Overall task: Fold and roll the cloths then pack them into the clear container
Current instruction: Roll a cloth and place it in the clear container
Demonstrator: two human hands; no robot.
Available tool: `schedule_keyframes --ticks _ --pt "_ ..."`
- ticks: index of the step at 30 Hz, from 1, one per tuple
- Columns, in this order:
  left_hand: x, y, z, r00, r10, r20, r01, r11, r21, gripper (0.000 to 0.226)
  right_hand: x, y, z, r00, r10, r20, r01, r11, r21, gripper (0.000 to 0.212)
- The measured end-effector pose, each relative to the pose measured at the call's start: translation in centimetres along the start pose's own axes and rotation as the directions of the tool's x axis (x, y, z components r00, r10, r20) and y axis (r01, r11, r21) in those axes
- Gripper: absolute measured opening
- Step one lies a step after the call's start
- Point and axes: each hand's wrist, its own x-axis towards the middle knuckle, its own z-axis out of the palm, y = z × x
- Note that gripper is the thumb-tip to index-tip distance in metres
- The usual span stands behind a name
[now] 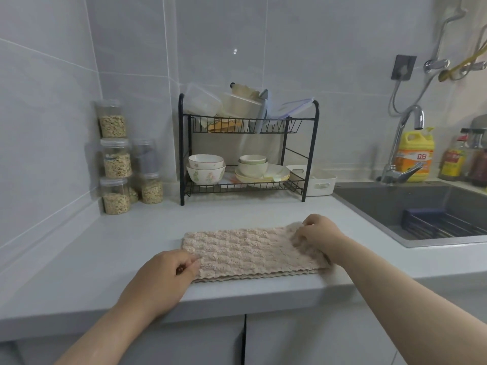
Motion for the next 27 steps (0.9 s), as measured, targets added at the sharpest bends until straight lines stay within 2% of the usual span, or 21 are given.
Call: schedule_keyframes --ticks 3,6,8,9,11,13,18,21,24,27 --pt "0.2 -0.1 0.2 0.999 0.043 -0.027 -0.041 0.997 0.059 0.037 0.3 1.6 -0.2 0.998 -0.062 -0.016 0.063 0.990 0.123 0.023" --pt "1.3 1.8 0.3 0.970 0.231 -0.082 -0.207 0.952 0.225 0.021 0.0 1.7 -0.6 0.993 -0.122 -0.001 0.120 0.976 0.180 0.035" --pt "3.0 4.4 0.8 0.963 0.269 0.016 -0.268 0.945 0.187 0.012 -0.2 1.8 -0.6 0.987 -0.159 0.020 0.153 0.973 0.174 0.041" --pt "4.0 5.6 1.3 0.965 0.239 0.110 -0.256 0.951 0.176 0.010 -0.2 2.0 -0.4 0.983 -0.178 0.043 0.168 0.970 0.174 0.047" --pt "5.8 7.5 2.3 0.938 0.172 0.300 -0.253 0.933 0.257 0.025 -0.2 2.3 -0.4 0.974 -0.213 0.078 0.195 0.961 0.194 0.058" --pt "6.8 8.5 3.0 0.906 0.117 0.407 -0.274 0.894 0.354 0.040 0.1 2.4 -0.5 0.976 -0.210 0.061 0.191 0.954 0.232 0.060" --pt "8.0 9.1 3.7 0.844 0.071 0.532 -0.277 0.907 0.317 0.077 0.2 1.5 -1.8 0.984 -0.172 0.056 0.158 0.969 0.189 0.051" --pt "8.8 9.5 4.4 0.798 -0.007 0.603 -0.269 0.891 0.365 0.103 1.0 1.1 -2.8 0.995 -0.051 0.086 0.025 0.961 0.276 0.052" --pt "9.4 9.4 4.9 0.748 -0.100 0.656 -0.207 0.904 0.375 0.115 1.3 1.2 -3.5 0.983 0.047 0.177 -0.108 0.929 0.355 0.049" --pt "10.0 9.4 5.2 0.706 -0.151 0.692 -0.207 0.890 0.406 0.120 1.1 1.2 -3.7 0.965 0.065 0.252 -0.169 0.893 0.417 0.050"
